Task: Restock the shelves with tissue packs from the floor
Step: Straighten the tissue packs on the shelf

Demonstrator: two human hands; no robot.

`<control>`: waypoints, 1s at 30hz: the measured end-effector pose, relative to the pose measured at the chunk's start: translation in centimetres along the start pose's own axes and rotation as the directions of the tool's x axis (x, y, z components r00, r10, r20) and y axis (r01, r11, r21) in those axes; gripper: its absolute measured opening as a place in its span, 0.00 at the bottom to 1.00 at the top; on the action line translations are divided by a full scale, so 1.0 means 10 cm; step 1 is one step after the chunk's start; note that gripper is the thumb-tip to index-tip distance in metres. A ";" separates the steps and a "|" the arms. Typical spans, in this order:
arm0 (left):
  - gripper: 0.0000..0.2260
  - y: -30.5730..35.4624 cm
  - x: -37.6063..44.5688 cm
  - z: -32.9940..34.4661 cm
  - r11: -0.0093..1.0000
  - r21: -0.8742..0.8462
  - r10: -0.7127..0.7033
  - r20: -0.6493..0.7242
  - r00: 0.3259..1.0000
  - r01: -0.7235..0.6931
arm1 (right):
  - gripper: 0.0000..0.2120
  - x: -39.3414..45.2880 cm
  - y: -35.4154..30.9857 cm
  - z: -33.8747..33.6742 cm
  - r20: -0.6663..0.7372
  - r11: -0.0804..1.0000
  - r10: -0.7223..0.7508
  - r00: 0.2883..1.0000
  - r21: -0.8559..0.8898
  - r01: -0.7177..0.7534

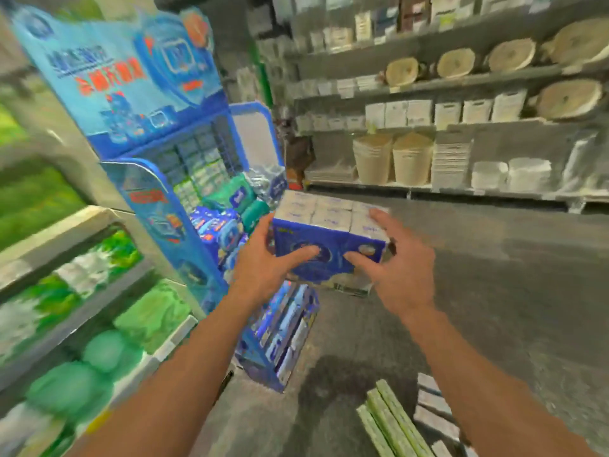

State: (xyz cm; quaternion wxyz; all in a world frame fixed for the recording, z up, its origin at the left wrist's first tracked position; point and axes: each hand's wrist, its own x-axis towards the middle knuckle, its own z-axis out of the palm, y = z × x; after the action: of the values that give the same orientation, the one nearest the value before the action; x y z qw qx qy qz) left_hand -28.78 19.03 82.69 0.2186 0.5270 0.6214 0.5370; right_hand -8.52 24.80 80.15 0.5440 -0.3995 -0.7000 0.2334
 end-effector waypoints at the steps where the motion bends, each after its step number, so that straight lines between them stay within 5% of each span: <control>1: 0.26 0.04 -0.10 -0.21 1.000 0.003 -0.002 -0.053 0.999 0.002 | 0.33 0.02 -0.14 0.14 0.044 0.998 -0.041 0.998 0.041 0.039; 4: 0.35 0.06 -0.48 -0.92 0.999 0.047 -0.013 -0.201 0.979 0.023 | 0.33 -0.06 -0.61 0.63 0.155 0.982 -0.136 0.979 0.148 0.113; 8: 0.33 -0.04 -1.06 -1.91 0.989 0.120 -0.034 -0.400 0.916 0.089 | 0.33 -0.34 -1.30 1.41 0.287 0.942 -0.239 0.928 0.298 0.151; 12: 0.32 -0.13 -1.68 -3.00 0.969 0.182 -0.029 -0.592 0.806 0.169 | 0.33 -0.73 -2.18 2.34 0.373 0.880 -0.365 0.853 0.436 0.187; 16: 0.42 -0.30 -2.19 -4.12 0.943 0.188 -0.052 -0.732 0.679 0.276 | 0.33 -1.21 -3.05 3.30 0.400 0.807 -0.472 0.785 0.554 0.203; 22: 0.46 -0.40 -2.85 -5.50 0.914 0.235 0.012 -0.830 0.557 0.331 | 0.35 -1.92 -4.14 4.49 0.365 0.690 -0.600 0.712 0.686 0.230; 30: 0.36 -0.74 -3.12 -6.63 0.908 0.213 0.033 -0.895 0.446 0.361 | 0.35 -2.43 -4.85 5.73 0.353 0.612 -0.672 0.651 0.759 0.220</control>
State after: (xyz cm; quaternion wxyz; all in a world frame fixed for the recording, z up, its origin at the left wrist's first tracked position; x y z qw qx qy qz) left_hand -76.50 -36.68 88.62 -0.1872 0.1390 0.7825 0.5773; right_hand -75.46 -16.51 85.92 0.4328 0.1175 -0.7863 0.4250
